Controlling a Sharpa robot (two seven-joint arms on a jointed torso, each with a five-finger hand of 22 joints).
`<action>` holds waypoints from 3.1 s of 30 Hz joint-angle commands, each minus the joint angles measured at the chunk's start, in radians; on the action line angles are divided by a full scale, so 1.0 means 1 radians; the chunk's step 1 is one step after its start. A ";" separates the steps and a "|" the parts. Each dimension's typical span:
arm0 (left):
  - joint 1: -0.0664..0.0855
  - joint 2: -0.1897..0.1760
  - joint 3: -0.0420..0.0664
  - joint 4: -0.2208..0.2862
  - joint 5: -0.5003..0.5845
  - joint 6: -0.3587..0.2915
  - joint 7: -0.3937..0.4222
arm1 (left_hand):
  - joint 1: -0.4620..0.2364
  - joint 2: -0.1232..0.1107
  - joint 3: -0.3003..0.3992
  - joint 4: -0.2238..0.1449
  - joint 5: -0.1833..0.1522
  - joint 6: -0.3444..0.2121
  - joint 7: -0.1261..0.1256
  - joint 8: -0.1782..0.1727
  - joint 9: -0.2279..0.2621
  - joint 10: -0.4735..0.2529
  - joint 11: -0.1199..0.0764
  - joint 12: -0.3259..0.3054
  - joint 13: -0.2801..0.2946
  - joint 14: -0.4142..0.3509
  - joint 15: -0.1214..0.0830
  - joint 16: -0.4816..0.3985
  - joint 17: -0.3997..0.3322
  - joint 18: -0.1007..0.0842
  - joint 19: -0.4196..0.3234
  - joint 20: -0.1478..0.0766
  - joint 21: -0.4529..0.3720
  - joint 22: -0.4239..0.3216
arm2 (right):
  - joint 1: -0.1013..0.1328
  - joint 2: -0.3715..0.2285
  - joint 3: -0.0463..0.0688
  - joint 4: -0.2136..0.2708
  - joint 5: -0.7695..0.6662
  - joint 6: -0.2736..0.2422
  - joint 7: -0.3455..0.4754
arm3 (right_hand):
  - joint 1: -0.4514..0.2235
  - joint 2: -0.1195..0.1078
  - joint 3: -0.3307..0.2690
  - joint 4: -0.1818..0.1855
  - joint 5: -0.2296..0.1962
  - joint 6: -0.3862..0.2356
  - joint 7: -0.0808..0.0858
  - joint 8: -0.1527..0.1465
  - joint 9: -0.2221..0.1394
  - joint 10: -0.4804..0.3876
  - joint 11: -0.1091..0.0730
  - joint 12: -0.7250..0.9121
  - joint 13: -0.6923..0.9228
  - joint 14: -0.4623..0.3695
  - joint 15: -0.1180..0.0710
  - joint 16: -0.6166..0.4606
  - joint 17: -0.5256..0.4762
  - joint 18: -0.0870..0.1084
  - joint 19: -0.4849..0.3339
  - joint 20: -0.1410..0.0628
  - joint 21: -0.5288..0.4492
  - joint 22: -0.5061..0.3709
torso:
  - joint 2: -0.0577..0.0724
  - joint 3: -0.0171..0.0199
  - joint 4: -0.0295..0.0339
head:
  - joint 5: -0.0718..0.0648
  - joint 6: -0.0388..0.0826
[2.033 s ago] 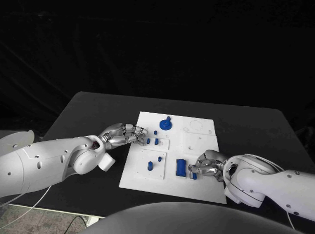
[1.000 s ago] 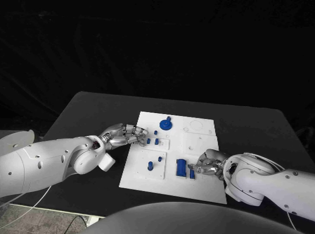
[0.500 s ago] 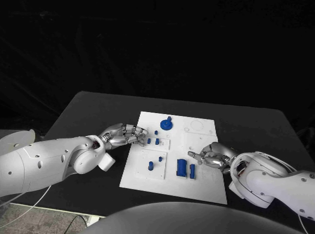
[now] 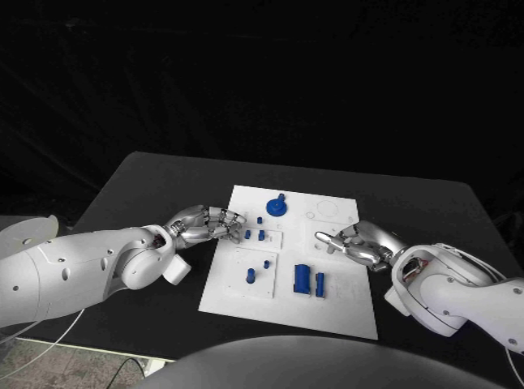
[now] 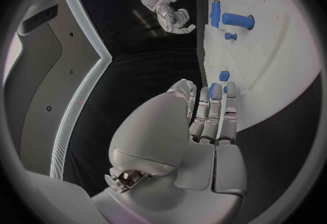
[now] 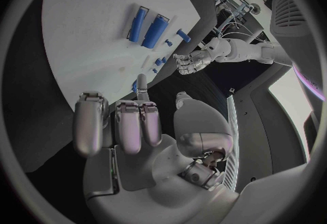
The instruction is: Assemble the parts on the task board
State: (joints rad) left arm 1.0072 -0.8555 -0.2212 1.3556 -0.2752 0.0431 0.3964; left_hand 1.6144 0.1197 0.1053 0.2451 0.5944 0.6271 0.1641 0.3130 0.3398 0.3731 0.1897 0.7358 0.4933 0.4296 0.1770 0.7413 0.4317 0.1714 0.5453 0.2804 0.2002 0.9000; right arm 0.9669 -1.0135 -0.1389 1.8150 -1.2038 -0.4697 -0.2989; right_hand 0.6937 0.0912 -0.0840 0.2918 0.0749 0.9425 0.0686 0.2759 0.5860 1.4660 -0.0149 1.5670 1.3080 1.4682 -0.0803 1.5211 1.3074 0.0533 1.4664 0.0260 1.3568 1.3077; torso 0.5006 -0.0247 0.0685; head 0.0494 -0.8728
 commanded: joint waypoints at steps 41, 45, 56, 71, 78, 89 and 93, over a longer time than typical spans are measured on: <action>0.000 0.002 0.000 0.001 0.007 0.019 0.006 | 0.008 -0.001 0.006 -0.001 0.005 -0.001 0.006 0.007 -0.001 0.005 0.004 0.001 -0.002 0.003 0.005 0.004 -0.002 -0.008 -0.003 -0.005 -0.001 0.002 | -0.038 0.028 -0.006 -0.044 -0.033 0.224 0.018 | 0.065 0.114 -0.206 -0.001 -0.017 0.013 0.030 -0.182 -0.224 0.105 0.034 0.004 0.263 0.078 0.030 0.005 0.126 -0.006 0.044 0.031 -0.008 0.200 | 0.000 -0.0001 -0.0006 | 0.001 0.000; 0.000 0.002 0.000 0.001 0.009 0.019 0.005 | 0.007 -0.001 0.009 -0.002 0.005 0.000 0.007 0.008 -0.001 0.006 0.005 0.002 -0.004 0.004 0.005 0.004 -0.002 -0.009 -0.004 -0.005 0.000 0.004 | -0.038 0.029 -0.006 -0.044 -0.034 0.239 0.007 | 0.068 0.115 -0.208 -0.001 -0.016 0.015 0.031 -0.183 -0.226 0.105 0.034 0.004 0.263 0.078 0.031 0.004 0.125 -0.006 0.043 0.031 -0.009 0.200 | 0.000 0.0000 -0.0007 | 0.002 0.000; 0.000 0.002 0.000 0.002 0.011 0.019 0.007 | 0.007 -0.001 0.009 -0.002 0.005 0.000 0.007 0.008 -0.001 0.006 0.005 0.002 -0.004 0.004 0.005 0.004 -0.002 -0.009 -0.004 -0.005 0.000 0.004 | -0.038 0.032 -0.006 -0.045 -0.053 0.247 -0.008 | 0.079 0.124 -0.229 -0.001 -0.017 0.001 0.034 -0.200 -0.250 0.105 0.036 0.004 0.263 0.076 0.032 0.002 0.117 -0.004 0.041 0.033 -0.019 0.197 | 0.000 0.0000 -0.0004 | 0.003 0.000; 0.019 -0.052 0.003 0.071 0.017 -0.070 0.110 | -0.093 -0.037 -0.030 0.044 -0.050 0.023 -0.005 0.017 -0.003 0.043 0.016 0.028 -0.018 0.022 0.012 0.020 -0.010 -0.011 0.017 -0.002 0.008 0.023 | 0.037 -0.021 -0.005 -0.010 0.268 -0.091 0.244 | 0.121 0.148 -0.301 -0.001 0.036 0.148 -0.007 -0.117 -0.229 0.105 0.002 0.004 0.263 0.023 0.005 -0.100 -0.113 0.025 -0.005 0.009 -0.164 0.154 | -0.006 0.0005 -0.0042 | -0.002 0.000; 0.071 -0.083 0.004 0.124 0.046 -0.120 0.182 | -0.229 -0.014 -0.110 0.047 -0.108 0.048 -0.028 -0.007 -0.050 0.039 0.025 -0.013 -0.074 -0.010 0.014 -0.053 -0.068 -0.010 0.016 0.001 -0.021 0.002 | 0.102 -0.019 -0.005 -0.031 0.619 -0.197 0.493 | 0.188 0.150 -0.345 0.002 0.130 0.106 0.029 -0.131 -0.244 -0.335 0.039 -0.691 -0.325 -0.230 0.047 -0.731 -0.842 0.127 -0.299 0.047 -0.944 -0.179 | -0.017 -0.0005 -0.0133 | -0.003 0.000; 0.093 -0.060 0.004 0.138 0.068 -0.167 0.268 | -0.329 0.040 -0.306 0.047 -0.307 0.031 -0.032 -0.113 -0.152 -0.147 -0.080 -0.344 -0.396 -0.346 -0.068 -0.647 -0.399 -0.014 -0.322 -0.079 -0.144 -0.349 | 0.107 0.022 -0.005 -0.144 0.967 0.159 0.721 | 0.251 0.161 -0.362 -0.002 0.043 -0.369 -0.047 -0.179 -0.404 -1.163 0.166 -1.397 -0.923 -1.251 0.219 -1.470 -1.240 0.015 -1.319 0.246 -1.331 -1.024 | -0.002 -0.0013 -0.0160 | -0.020 0.000; 0.088 -0.039 0.004 0.124 0.074 -0.181 0.282 | -0.359 0.052 -0.345 0.047 -0.350 -0.203 -0.090 -0.226 -0.235 -0.264 -0.140 -0.504 -0.456 -0.428 -0.099 -0.740 -0.431 -0.012 -0.494 -0.081 -0.172 -0.626 | 0.092 0.031 -0.005 -0.180 0.987 0.243 0.746 | 0.255 0.159 -0.360 -0.003 0.040 -0.585 -0.130 -0.224 -0.494 -1.347 0.091 -1.459 -1.123 -1.431 0.198 -1.511 -1.297 0.024 -1.456 0.260 -1.351 -1.268 | 0.003 -0.0018 -0.0136 | -0.025 0.000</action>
State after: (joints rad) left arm 1.0965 -0.8981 -0.2178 1.4827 -0.2184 -0.1082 0.6219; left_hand 1.2621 0.1710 -0.2343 0.2922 0.2485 0.4600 0.0835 0.1027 0.1172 0.1221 0.0571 0.2497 0.0440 0.0100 0.0821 0.0109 0.0043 0.1713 0.0693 0.1962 0.0350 0.3082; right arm 1.0612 -0.9843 -0.1440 1.6417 -0.3044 -0.3715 0.3624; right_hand 0.9413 0.2484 -0.4314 0.2899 0.1178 0.3839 -0.0501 0.0557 0.1035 0.1405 0.0864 0.1128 0.2102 0.0552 0.1190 0.0157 0.0160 0.0761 0.0225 0.2829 0.0082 0.0650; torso 0.4977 -0.0259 0.0533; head 0.0278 -0.8728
